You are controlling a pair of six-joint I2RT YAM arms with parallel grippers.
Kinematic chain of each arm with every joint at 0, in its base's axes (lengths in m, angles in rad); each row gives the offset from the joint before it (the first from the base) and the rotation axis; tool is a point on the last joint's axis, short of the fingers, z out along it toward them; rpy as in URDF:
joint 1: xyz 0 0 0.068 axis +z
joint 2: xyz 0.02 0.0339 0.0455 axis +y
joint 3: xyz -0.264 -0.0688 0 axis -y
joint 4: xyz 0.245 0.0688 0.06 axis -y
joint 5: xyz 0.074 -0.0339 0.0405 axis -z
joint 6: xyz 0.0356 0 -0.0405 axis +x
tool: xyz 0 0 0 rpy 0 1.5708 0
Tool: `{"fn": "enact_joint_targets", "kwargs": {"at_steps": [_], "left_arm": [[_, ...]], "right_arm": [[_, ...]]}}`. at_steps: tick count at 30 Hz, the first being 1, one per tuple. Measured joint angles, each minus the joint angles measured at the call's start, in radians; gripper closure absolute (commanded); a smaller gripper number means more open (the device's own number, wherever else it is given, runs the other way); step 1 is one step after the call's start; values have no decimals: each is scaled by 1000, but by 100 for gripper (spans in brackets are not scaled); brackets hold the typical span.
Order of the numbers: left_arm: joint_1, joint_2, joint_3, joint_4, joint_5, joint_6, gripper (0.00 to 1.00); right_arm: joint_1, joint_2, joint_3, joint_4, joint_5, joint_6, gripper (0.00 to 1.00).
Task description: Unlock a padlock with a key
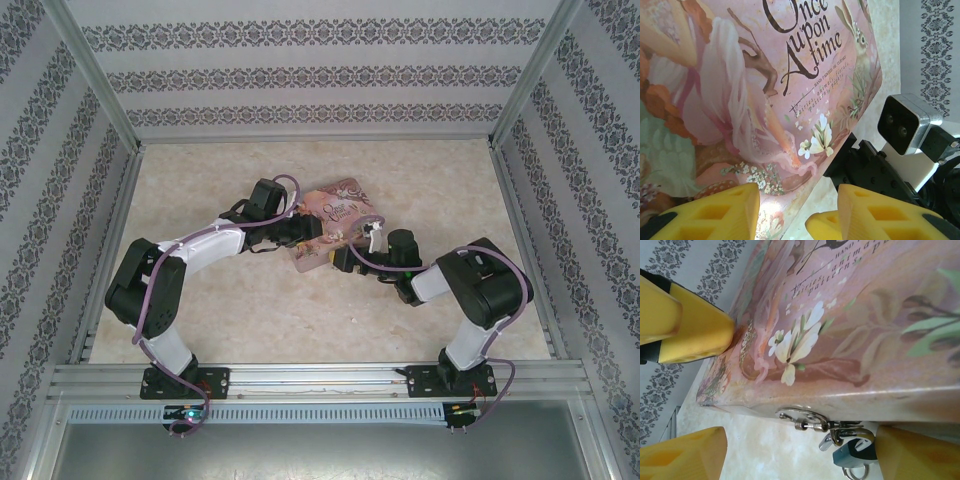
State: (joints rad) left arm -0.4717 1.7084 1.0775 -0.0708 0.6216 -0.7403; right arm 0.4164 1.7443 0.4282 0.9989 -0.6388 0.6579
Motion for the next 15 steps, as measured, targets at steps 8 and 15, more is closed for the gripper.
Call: {"fn": "enact_joint_targets", "kwargs": {"at_steps": [8, 15], "left_arm": [[0, -3, -3, 1, -4, 0, 55], [0, -6, -6, 3, -5, 4, 55]], "right_arm": [[0, 39, 2, 53, -17, 5, 31], [0, 48, 2, 76, -32, 16, 39]]}}
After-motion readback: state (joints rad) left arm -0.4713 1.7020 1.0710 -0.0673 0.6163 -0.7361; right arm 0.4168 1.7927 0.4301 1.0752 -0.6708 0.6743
